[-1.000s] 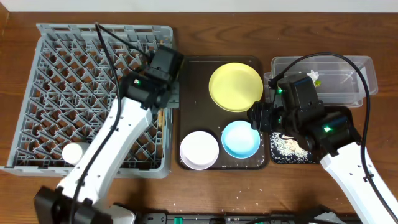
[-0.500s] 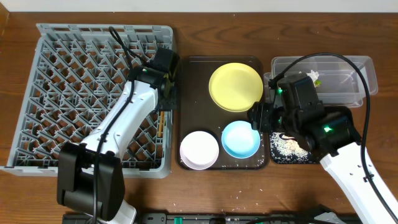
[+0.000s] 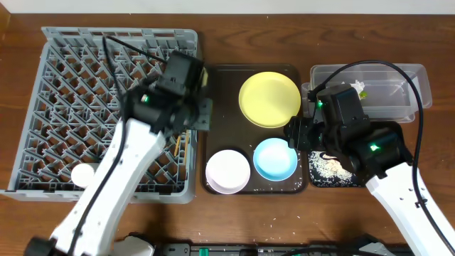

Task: Sort waste into correct bins and load items into the dishwasher
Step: 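Grasp the light-blue bowl with the left gripper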

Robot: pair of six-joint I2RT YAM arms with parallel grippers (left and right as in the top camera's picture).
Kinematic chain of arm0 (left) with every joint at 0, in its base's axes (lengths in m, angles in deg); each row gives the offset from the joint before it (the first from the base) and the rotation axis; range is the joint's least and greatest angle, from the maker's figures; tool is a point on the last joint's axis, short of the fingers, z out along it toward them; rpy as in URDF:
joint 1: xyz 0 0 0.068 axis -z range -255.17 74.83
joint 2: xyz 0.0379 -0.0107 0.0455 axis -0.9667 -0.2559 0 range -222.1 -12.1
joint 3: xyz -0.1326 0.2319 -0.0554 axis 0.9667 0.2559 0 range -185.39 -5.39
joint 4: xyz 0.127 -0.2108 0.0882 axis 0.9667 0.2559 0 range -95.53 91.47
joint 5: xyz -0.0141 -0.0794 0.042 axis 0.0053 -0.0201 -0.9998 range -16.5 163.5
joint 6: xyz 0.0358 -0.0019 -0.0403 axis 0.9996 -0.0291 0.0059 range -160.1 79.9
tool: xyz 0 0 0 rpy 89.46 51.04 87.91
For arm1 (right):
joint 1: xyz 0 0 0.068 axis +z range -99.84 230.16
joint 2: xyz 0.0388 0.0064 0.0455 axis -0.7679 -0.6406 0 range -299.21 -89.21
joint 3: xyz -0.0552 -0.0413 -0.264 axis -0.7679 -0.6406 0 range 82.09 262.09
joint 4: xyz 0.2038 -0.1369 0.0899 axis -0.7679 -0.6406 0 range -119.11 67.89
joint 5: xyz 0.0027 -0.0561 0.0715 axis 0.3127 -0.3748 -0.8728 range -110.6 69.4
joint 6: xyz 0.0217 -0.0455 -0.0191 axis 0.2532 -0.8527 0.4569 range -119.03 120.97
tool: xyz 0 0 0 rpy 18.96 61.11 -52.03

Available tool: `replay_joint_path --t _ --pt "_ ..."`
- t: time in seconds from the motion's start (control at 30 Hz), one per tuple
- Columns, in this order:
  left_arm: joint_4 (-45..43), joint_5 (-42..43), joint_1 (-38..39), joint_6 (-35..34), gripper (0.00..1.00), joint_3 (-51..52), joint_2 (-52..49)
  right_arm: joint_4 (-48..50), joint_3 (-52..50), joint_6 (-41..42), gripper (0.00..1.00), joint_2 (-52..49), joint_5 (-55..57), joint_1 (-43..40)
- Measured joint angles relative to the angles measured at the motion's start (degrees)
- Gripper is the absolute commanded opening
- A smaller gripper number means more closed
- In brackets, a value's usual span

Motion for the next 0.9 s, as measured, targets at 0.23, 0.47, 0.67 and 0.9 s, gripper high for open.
replay_joint_path --t 0.23,0.47,0.67,0.9 --pt "-7.41 3.08 9.86 0.07 0.57 3.76 -3.19 -2.36 0.00 3.37 0.88 0.00 1.27 -3.67" --pt "-16.90 4.57 15.63 0.17 0.66 5.42 -19.43 -8.55 -0.07 6.78 0.99 0.37 2.69 -19.69" --pt "-21.51 10.21 16.20 0.26 0.27 5.49 -29.24 -10.38 -0.07 7.15 0.99 0.39 3.19 -23.41" --pt "-21.09 12.50 16.17 0.63 0.08 5.40 -31.34 -10.45 -0.07 7.15 0.99 0.39 3.17 -23.41"
